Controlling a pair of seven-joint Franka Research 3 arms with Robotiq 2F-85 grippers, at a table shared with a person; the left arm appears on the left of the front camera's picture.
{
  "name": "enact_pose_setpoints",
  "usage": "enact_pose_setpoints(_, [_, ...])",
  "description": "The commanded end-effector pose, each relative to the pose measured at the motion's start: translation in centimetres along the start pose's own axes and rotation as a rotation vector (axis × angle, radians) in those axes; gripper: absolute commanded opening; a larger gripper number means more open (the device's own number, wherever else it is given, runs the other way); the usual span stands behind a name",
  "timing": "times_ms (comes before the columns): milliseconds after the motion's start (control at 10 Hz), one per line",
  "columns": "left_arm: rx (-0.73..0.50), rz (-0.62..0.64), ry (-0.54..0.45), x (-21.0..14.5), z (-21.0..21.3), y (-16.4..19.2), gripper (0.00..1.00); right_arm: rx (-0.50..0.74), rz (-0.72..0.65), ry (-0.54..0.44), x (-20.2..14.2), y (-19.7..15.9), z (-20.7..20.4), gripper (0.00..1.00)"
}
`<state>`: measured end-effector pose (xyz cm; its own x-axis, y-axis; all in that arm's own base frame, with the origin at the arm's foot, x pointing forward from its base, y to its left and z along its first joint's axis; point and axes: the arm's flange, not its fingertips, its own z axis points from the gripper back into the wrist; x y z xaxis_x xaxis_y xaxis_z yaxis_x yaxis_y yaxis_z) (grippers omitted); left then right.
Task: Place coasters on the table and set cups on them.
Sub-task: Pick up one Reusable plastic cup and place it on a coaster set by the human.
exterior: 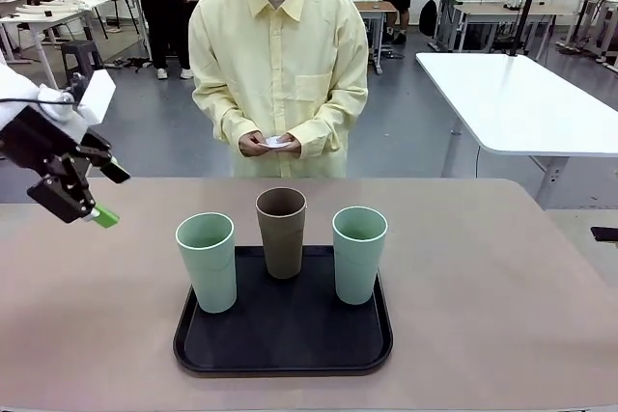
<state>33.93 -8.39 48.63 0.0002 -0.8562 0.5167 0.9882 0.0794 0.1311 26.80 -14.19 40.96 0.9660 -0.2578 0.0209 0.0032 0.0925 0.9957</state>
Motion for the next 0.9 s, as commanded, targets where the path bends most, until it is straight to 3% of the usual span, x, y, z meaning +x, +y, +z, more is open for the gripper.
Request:
enact_pose_setpoints(0, [-0.156, -0.099, -0.055, -2.6, 0.7, 1.6, 1.00, 0.010, 0.003, 0.002, 0.0, 0.0, 0.0, 1.00])
enact_pose_setpoints(200, [-0.193, -0.110, -0.205, -5.4, -0.2, 2.2, 1.00, 0.010, 0.003, 0.002, 0.0, 0.0, 0.0, 1.00])
enact_pose_setpoints(500, [-0.156, 0.020, -0.417, -9.4, -3.6, 1.8, 1.00, 0.010, 0.003, 0.002, 0.0, 0.0, 0.0, 1.00])
enact_pose_setpoints(800, [-0.136, 0.069, -0.484, -11.1, -7.0, 0.7, 1.00, 0.010, 0.003, 0.002, 0.0, 0.0, 0.0, 1.00])
